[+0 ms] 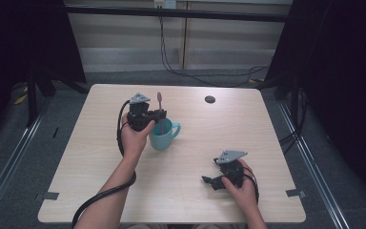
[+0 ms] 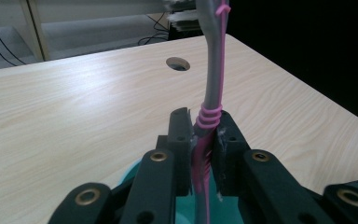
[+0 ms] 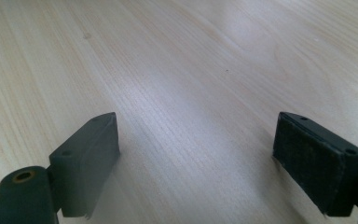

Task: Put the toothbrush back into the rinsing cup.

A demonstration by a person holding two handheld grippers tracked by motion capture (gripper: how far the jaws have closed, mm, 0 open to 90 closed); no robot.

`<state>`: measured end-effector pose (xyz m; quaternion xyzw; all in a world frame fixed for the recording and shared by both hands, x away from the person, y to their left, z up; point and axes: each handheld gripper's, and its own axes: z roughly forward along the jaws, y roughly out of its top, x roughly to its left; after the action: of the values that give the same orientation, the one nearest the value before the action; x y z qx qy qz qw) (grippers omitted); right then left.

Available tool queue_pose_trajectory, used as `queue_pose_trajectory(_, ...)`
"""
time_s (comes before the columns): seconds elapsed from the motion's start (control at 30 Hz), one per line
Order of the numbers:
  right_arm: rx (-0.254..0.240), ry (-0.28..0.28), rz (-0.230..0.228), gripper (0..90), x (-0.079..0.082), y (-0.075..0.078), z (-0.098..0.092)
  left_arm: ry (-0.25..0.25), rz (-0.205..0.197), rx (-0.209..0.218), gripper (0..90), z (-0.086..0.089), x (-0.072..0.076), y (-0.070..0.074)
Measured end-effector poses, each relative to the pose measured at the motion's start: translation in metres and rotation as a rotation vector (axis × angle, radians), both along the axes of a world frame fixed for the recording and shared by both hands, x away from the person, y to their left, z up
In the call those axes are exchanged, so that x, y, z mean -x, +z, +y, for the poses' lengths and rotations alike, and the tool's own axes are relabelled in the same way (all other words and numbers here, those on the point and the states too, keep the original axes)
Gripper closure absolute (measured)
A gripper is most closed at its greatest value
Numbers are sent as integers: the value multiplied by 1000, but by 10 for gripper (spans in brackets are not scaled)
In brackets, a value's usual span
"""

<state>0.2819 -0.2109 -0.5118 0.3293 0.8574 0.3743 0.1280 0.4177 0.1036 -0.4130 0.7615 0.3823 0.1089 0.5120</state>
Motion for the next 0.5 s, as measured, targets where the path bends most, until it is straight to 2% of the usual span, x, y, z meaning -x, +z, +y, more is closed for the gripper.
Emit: queue_pose_trajectory(0.5,-1,9,0,140,0,0,0,-1,9,-16,798,-2,4,-13)
